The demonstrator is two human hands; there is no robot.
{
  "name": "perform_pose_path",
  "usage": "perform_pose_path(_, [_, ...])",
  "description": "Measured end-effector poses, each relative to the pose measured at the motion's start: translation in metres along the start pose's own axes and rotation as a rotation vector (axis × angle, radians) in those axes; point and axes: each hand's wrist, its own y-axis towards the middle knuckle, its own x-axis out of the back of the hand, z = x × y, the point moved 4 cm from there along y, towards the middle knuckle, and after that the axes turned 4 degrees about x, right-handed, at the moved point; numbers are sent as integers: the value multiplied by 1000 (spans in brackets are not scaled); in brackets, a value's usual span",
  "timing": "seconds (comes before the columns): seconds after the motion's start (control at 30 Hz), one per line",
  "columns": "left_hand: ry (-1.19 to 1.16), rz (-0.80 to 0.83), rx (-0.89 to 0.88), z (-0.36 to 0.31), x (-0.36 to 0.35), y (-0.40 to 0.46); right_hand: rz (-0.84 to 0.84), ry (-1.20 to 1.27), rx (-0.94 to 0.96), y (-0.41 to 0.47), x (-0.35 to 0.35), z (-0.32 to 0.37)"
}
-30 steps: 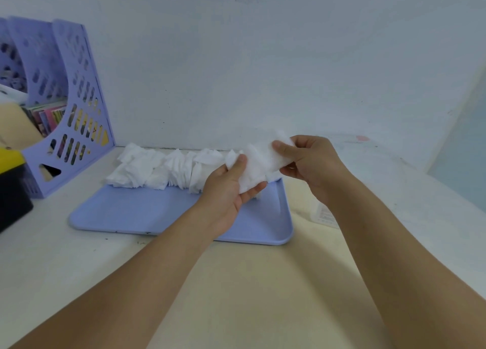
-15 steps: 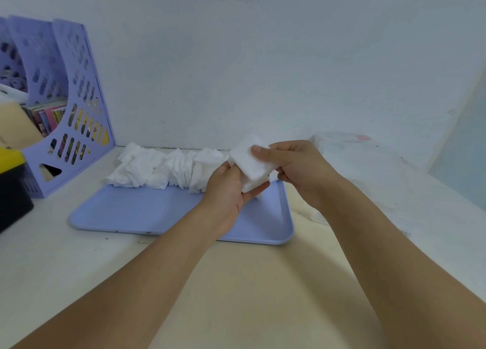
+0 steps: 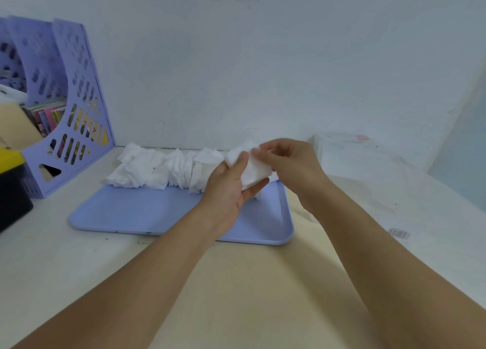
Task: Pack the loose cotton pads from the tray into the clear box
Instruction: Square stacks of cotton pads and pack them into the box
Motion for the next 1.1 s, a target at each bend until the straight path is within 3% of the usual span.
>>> perform_pose_path(0.1, [-100, -8, 35, -2, 1, -1, -136, 19, -46, 4, 6, 3])
perform_pose_path(0.2, [-214, 33, 121, -4, -1, -4, 29, 93, -79, 3, 9, 11])
perform_pose_path(0.27, [-239, 61, 160, -4, -1, -5, 95, 8, 4, 0, 14, 18])
perform_pose_path(0.37, [-242, 69, 173, -4, -1, -5, 12, -109, 189, -3, 22, 28])
perform_pose_path(0.47, [-236, 54, 131, -3, -2, -2, 36, -169, 283, -7, 20, 35])
perform_pose_path(0.7, [-232, 61, 93, -2, -3, 2, 66, -283, 263, -5, 15, 27])
perform_pose_path(0.9, [-219, 35, 91, 0, -1, 3, 48, -317, 372, -2, 15, 27])
perform_pose_path(1.1, [-185, 61, 85, 1, -1, 5, 65, -282, 290, -1, 16, 22])
